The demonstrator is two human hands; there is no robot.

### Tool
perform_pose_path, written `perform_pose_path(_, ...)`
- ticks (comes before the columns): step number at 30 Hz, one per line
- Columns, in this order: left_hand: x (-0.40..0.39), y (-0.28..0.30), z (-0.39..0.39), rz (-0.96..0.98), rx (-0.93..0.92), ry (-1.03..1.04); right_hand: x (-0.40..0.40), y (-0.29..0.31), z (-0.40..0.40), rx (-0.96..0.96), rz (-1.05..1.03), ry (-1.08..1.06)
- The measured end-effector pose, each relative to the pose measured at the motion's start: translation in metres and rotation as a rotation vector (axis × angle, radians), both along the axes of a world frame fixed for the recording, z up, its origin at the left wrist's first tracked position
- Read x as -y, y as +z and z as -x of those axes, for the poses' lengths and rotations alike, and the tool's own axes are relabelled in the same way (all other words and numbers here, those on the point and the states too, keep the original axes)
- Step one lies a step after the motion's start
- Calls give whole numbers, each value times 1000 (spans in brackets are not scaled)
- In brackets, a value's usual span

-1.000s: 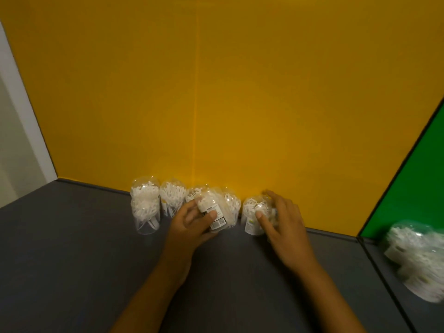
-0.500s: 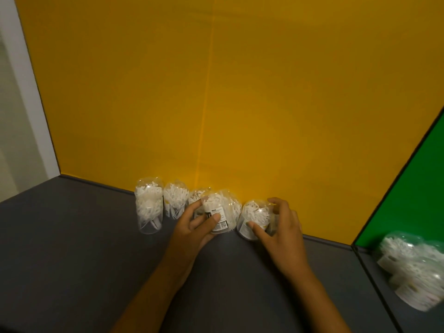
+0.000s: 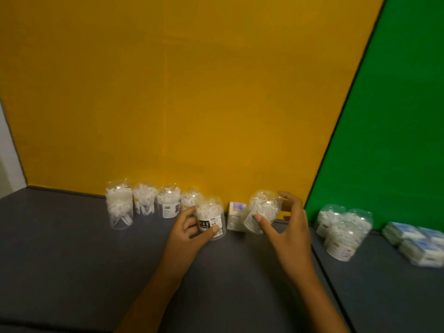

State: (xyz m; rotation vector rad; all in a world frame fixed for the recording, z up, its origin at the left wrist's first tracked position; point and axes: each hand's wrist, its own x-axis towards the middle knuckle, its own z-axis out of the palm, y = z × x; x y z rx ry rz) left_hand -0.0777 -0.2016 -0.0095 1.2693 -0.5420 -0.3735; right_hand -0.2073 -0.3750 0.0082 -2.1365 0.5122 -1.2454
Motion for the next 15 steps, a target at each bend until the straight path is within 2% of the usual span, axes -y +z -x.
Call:
perform_pose_path(9,35,22,123,28,166,8,29,15,139,18,-32,-94)
perform_pose_path(15,54,19,206,15,191,-22,43,14,234,-22,-40,-126)
